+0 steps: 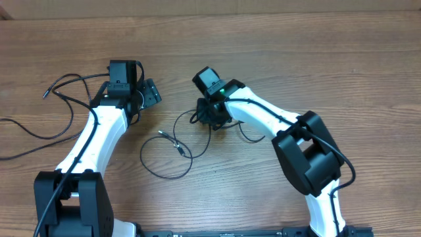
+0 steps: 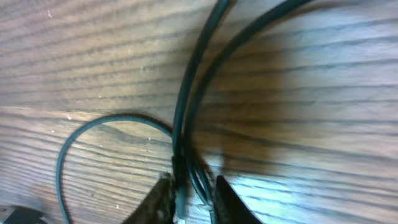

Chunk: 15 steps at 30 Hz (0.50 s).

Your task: Untangle cables

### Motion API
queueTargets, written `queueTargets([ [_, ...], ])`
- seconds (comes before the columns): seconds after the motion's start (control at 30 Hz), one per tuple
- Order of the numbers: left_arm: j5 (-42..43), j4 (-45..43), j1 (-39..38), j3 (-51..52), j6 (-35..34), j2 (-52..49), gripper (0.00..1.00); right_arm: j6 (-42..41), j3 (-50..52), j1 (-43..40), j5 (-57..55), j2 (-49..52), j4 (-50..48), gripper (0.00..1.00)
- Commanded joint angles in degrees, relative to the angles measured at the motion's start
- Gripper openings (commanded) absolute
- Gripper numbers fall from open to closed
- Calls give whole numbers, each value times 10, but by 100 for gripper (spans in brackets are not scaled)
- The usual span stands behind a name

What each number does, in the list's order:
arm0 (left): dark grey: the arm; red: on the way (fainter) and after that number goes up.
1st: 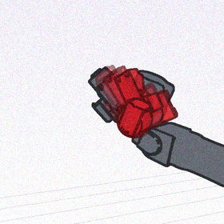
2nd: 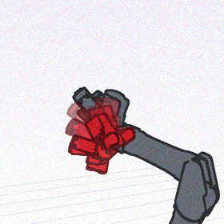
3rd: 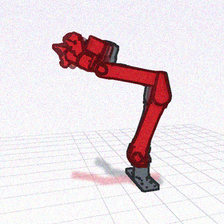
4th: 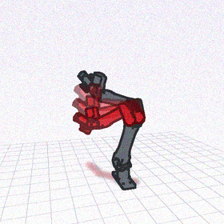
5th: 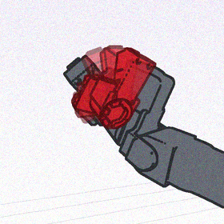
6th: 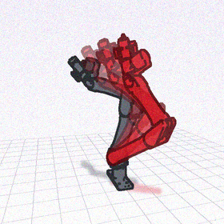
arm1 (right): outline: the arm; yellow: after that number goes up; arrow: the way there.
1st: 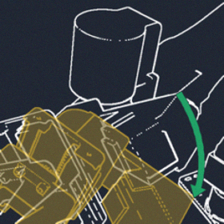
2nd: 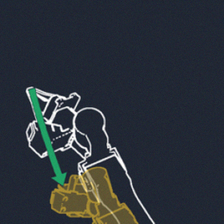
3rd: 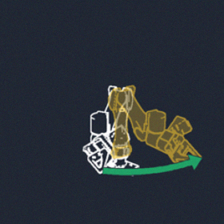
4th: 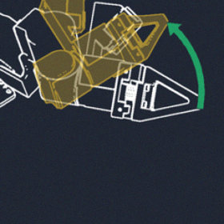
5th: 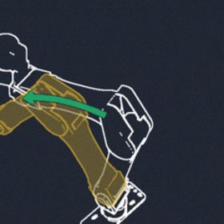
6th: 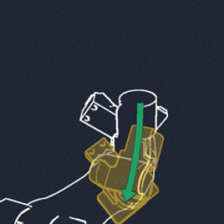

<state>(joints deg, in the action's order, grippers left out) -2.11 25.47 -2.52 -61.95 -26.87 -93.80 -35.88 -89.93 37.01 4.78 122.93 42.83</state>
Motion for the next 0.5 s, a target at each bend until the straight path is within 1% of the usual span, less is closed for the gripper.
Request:
queueTargets([
  [0.0, 3, -3, -1, 0, -4, -7, 78, 17, -17, -18, 29, -56, -5, 23],
  [0.13, 3, -3, -1, 0, -4, -7, 78, 31, -17, -19, 45, -65, -4, 24],
  [0.2, 3, -3, -1, 0, -4, -7, 78, 31, -15, -17, 45, -64, 2, 30],
  [0.27, 3, -3, -1, 0, -4, -7, 78, 31, -9, -14, 45, -64, 2, 34],
  [0.4, 3, -2, -1, 0, -4, -7, 78, 31, 0, -2, 43, -59, -5, 34],
  [0.47, 3, -2, -1, 0, -4, -7, 78, 31, 0, 4, 43, -51, -10, 26],
])
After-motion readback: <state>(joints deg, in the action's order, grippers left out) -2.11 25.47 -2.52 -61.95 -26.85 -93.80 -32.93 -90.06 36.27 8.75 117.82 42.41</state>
